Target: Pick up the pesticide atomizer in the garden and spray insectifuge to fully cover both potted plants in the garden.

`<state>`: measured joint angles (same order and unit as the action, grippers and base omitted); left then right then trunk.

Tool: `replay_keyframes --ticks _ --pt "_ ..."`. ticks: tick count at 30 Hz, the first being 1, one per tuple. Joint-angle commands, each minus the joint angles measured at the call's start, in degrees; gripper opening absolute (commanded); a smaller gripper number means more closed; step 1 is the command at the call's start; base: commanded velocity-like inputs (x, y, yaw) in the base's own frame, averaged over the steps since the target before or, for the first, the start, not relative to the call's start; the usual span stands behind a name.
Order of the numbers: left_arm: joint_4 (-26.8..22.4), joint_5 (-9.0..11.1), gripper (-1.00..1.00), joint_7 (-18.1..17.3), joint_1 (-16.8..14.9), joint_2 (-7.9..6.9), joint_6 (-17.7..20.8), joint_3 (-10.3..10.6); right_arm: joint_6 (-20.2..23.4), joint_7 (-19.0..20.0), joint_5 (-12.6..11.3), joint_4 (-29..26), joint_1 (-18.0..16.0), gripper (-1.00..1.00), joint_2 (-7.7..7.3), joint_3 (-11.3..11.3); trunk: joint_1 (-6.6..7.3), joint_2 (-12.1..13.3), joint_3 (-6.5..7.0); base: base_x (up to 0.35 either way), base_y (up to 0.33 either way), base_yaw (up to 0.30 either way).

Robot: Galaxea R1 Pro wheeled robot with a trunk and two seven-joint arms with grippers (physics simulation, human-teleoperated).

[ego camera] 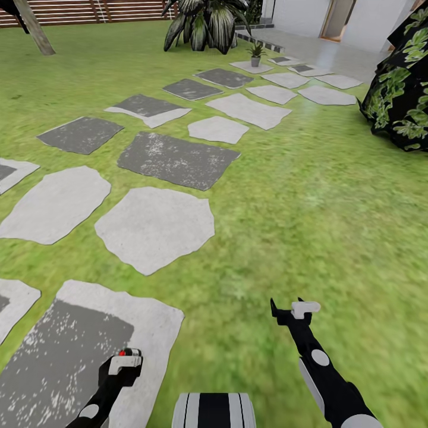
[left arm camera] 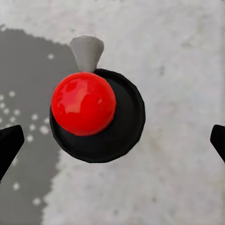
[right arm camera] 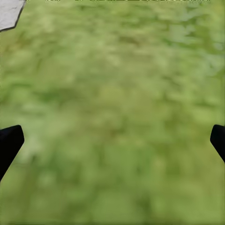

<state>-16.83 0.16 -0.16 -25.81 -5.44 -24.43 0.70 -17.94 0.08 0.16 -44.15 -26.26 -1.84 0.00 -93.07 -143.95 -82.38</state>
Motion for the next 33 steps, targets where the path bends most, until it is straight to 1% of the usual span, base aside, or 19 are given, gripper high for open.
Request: replay_keyframes --ticks 1,16,18,22,25,26,33 --pt "0.01 0.02 1.00 -0.02 -0.03 -0.01 -0.18 0.06 -0.17 0.01 0.02 0.03 -0.02 1.00 -0.01 0.00 0.00 -0.01 -0.03 0.106 0.035 0.000" --pt "-0.06 0.02 1.00 -0.02 -0.01 -0.09 -0.21 0.01 -0.17 0.01 0.02 0.03 -0.02 1.00 -0.01 0.00 0.00 -0.01 -0.03 0.017 0.006 0.000" --pt "0.00 0.02 1.00 -0.02 0.02 -0.09 -0.55 0.01 -0.17 0.01 0.02 0.03 -0.02 1.00 -0.01 0.00 0.00 -0.01 -0.03 0.000 0.000 0.000" --pt "0.31 0.08 1.00 0.04 0.06 -0.10 -3.22 0.01 -0.17 0.01 0.02 0.03 -0.02 1.00 -0.01 0.00 0.00 -0.01 -0.03 0.000 0.000 0.000" --pt "0.36 0.10 1.00 0.06 0.06 -0.10 -3.61 0.01 -0.17 0.01 0.02 0.03 -0.02 1.00 -0.01 0.00 0.00 -0.01 -0.03 0.000 0.000 0.000" --pt "0.37 0.10 -1.00 0.06 0.06 -0.10 -3.67 0.01 -0.17 0.01 0.02 0.03 -0.02 1.00 -0.01 0.00 0.00 -0.01 -0.03 0.000 0.000 0.000" --pt "0.39 0.11 -1.00 0.06 0.06 -0.10 -3.75 -0.06 -0.17 0.01 0.02 0.03 -0.02 1.00 -0.01 0.00 0.00 -0.01 -0.03 0.000 0.000 0.000"
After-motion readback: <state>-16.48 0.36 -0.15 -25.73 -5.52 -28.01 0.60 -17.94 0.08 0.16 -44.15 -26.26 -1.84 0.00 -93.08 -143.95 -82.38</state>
